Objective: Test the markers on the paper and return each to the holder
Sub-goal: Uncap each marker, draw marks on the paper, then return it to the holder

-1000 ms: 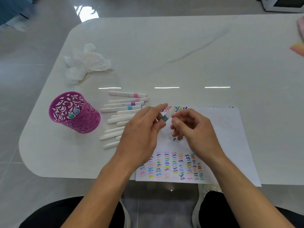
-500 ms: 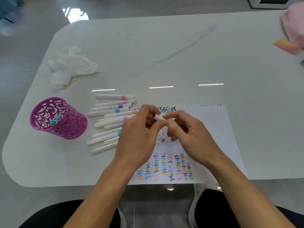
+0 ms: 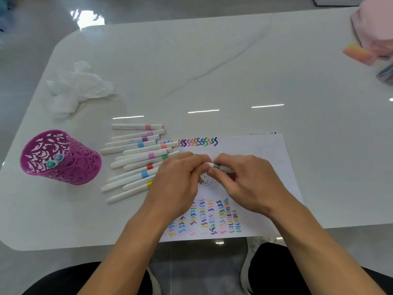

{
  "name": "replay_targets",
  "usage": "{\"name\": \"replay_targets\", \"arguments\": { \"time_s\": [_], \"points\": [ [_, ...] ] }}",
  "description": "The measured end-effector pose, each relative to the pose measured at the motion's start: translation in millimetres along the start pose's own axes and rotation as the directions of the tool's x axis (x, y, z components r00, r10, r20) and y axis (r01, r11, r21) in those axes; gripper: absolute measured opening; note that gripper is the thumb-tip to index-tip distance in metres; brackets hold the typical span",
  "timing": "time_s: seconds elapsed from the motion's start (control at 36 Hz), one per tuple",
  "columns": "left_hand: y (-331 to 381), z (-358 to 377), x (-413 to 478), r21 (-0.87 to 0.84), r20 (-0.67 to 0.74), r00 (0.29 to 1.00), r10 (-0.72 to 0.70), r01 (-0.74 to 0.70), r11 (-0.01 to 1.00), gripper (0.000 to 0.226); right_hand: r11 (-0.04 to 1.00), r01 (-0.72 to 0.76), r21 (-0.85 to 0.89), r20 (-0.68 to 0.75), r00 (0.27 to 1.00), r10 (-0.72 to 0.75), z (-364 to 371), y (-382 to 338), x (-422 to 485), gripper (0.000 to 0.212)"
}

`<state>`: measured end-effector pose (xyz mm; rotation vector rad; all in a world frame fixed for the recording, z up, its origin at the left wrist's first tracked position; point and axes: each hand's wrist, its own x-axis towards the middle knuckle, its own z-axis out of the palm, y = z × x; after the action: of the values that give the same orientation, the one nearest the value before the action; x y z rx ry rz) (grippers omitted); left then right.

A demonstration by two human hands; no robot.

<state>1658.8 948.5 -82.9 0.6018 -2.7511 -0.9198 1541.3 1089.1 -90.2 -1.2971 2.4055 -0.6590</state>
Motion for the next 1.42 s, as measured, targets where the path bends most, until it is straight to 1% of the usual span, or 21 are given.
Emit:
{"name": "replay_targets", "arguments": {
  "time_s": [0.19,0.31,0.36,0.42,0.47,0.53,0.58,0.64,0.69,0.81,0.89,0.94,1.03,1.08,1.17,1.22,1.33,1.39,1.42],
  "points": [
    [-0.3,2.2,-0.4,-0.092,-0.030,0.997,-0.078,0.075,0.993,0.017,0.999,0.031,-0.019,-0.017,0.999,-0.032,0.8,2.5,0.9,0.040],
    [-1.1,0.7,0.7,-0.108,-0.040,0.994,-0.100,0.095,0.990,0.017,1.000,-0.002,0.027,-0.055,0.998,0.003,2.1,2.7,1.2,0.056],
    [-1.6,-0.7,1.4,-0.102,-0.050,0.993,-0.106,0.101,0.990,0.017,0.999,-0.016,0.036,-0.053,0.998,0.018,2.4,2.6,1.8,0.057],
    [-1.0,-1.2,1.8,-0.110,-0.065,0.992,-0.112,0.104,0.988,0.017,0.998,-0.027,0.054,-0.047,0.998,0.030,1.6,1.5,2.8,0.054],
    [0.7,-0.4,2.0,-0.118,-0.083,0.990,-0.118,0.108,0.987,0.017,0.995,-0.047,0.085,-0.037,0.998,0.051,0.6,1.7,3.3,0.047],
    [2.1,1.4,2.5,-0.116,-0.111,0.985,-0.130,0.118,0.986,0.018,0.986,-0.066,0.151,-0.026,0.997,0.071,0.3,4.8,2.8,0.027],
    [2.3,3.1,3.5,-0.109,-0.137,0.979,-0.154,0.139,0.984,0.019,0.954,-0.097,0.283,-0.017,0.994,0.106,-0.9,8.4,2.7,0.004],
    [1.9,4.0,4.3,-0.096,-0.156,0.972,-0.177,0.163,0.982,0.022,0.914,-0.127,0.386,-0.033,0.988,0.151,-2.8,10.0,2.6,0.016],
    [1.3,4.3,4.8,-0.091,-0.168,0.966,-0.197,0.184,0.979,0.024,0.888,-0.145,0.437,-0.037,0.983,0.179,-5.0,10.4,3.4,0.025],
    [-0.2,3.2,4.5,-0.081,-0.183,0.961,-0.208,0.196,0.977,0.023,0.882,-0.085,0.463,-0.080,0.987,0.137,-6.2,13.9,6.2,0.024],
    [-0.8,3.1,4.2,-0.046,-0.175,0.966,-0.189,0.184,0.982,0.024,0.840,-0.075,0.537,-0.127,0.977,0.169,-5.6,14.0,8.2,0.028],
    [-1.0,3.0,4.0,-0.003,-0.151,0.975,-0.165,0.167,0.986,0.022,0.788,-0.102,0.607,-0.140,0.963,0.232,-5.3,14.0,9.7,0.032],
    [-1.3,3.6,3.1,0.061,-0.098,0.989,-0.109,0.115,0.992,0.020,0.669,-0.156,0.726,-0.093,0.943,0.320,-7.2,17.3,12.0,0.039],
    [-1.7,4.8,2.1,0.099,-0.063,0.994,-0.089,0.095,0.991,0.021,0.609,-0.153,0.779,-0.078,0.939,0.336,-8.4,19.3,13.1,0.042],
    [-2.3,7.8,1.4,0.131,-0.033,0.996,-0.077,0.081,0.988,0.023,0.635,-0.135,0.761,-0.091,0.946,0.311,-8.1,20.5,15.3,0.040],
    [-2.7,10.2,1.7,0.140,-0.023,0.997,-0.074,0.076,0.987,0.024,0.656,-0.131,0.743,-0.091,0.952,0.293,-5.8,21.5,17.4,0.034],
    [-4.3,14.1,2.0,0.158,-0.003,0.998,-0.058,0.057,0.986,0.024,0.733,-0.130,0.668,-0.123,0.952,0.281,0.6,21.0,21.6,0.021],
    [-4.6,15.5,1.7,0.175,0.004,0.999,-0.045,0.044,0.984,0.022,0.729,-0.118,0.674,-0.144,0.947,0.287,2.9,20.3,22.6,0.009],
    [-4.7,15.8,1.5,0.187,0.004,0.999,-0.044,0.043,0.981,0.022,0.712,-0.119,0.692,-0.147,0.942,0.300,4.1,20.3,23.6,0.007]
  ]
}}
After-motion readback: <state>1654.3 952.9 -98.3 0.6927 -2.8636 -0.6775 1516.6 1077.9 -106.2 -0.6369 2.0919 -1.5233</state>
